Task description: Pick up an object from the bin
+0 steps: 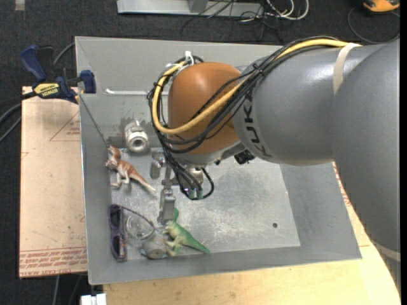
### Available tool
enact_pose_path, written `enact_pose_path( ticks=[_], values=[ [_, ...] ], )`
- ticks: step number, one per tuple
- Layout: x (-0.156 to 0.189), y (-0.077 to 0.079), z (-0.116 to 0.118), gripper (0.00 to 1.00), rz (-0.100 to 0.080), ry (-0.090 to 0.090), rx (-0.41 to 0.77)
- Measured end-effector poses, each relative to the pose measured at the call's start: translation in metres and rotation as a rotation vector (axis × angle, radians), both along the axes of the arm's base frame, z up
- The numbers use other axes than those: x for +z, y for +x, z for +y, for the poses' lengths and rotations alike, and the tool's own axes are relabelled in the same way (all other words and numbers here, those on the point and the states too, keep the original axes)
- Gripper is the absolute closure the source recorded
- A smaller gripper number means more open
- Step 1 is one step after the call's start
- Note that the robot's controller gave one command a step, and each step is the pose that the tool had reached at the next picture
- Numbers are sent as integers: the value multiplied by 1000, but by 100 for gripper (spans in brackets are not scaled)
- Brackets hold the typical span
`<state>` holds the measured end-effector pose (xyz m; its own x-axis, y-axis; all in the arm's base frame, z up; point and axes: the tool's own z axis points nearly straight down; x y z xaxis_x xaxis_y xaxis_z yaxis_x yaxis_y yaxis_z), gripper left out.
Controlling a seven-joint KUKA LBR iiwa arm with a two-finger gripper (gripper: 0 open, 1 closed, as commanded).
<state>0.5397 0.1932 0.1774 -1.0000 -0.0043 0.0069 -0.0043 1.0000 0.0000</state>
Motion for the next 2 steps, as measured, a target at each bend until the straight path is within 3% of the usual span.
enact_pose_path(
  ticks=[1,2],
  values=[
    [4,2,-1,0,-7,1,-4],
    [-61,-25,-30,0,-4,2,174]
  ],
)
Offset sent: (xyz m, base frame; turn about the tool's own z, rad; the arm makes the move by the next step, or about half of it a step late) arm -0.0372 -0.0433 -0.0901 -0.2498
